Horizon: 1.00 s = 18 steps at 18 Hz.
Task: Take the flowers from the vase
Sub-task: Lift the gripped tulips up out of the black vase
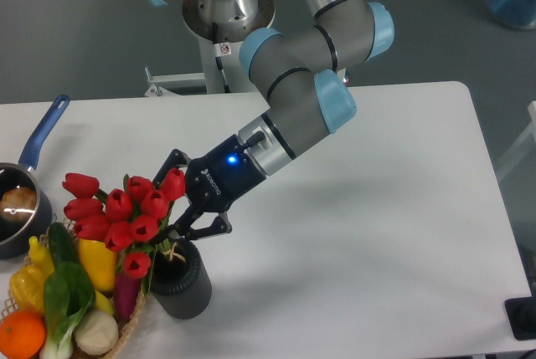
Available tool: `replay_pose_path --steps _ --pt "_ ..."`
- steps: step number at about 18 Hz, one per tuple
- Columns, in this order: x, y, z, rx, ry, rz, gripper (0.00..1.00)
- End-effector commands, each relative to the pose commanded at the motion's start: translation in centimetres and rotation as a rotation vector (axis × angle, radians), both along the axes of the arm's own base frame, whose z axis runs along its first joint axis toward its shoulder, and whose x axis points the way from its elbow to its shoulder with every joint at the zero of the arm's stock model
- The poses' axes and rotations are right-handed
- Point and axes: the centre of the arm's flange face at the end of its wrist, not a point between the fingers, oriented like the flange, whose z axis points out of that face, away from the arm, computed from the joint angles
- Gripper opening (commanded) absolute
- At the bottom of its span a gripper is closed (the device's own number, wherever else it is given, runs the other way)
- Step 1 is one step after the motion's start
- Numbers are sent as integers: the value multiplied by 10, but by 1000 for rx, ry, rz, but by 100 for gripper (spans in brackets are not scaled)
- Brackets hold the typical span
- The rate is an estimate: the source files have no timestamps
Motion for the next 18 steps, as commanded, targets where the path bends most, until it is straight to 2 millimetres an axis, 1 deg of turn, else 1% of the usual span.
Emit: replay_pose_path --steps 5,9,12,16,18 --pt "0 -1 2 10 -6 0 44" --pt "-8 -1 23 21 -6 18 44" --pt "-9 -3 26 20 -13 26 44" --pt "-19 -14 39 41 -43 52 44" --pt "-21 -17 46 56 -58 56 44"
